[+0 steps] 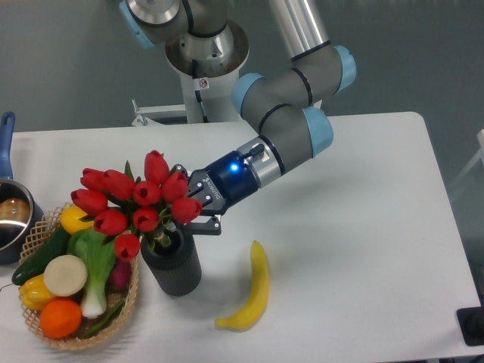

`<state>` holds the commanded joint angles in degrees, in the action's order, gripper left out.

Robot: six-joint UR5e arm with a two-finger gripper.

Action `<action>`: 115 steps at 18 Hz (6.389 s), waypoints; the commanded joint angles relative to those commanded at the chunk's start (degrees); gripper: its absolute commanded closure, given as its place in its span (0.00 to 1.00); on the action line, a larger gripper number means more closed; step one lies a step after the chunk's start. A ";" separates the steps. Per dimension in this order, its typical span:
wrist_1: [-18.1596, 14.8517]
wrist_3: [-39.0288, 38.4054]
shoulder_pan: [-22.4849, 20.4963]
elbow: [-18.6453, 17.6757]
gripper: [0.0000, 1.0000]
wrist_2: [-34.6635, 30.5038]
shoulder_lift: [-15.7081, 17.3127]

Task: Insert the flowers into the vase
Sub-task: 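Push the tulips deeper into the vase and straighten them upright, then hold the tulips upright in the vase and settle the stems, then open the gripper to release the tulips and lift away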

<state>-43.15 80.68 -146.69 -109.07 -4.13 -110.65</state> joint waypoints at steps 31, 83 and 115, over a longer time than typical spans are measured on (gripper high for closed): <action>0.00 6.06 -0.97 -1.05 0.57 0.00 -3.08; -0.09 2.29 -0.35 1.14 0.01 -19.15 0.70; -0.09 -11.51 3.60 3.52 0.00 -32.52 2.55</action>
<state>-43.24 69.18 -143.09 -105.55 -36.65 -108.11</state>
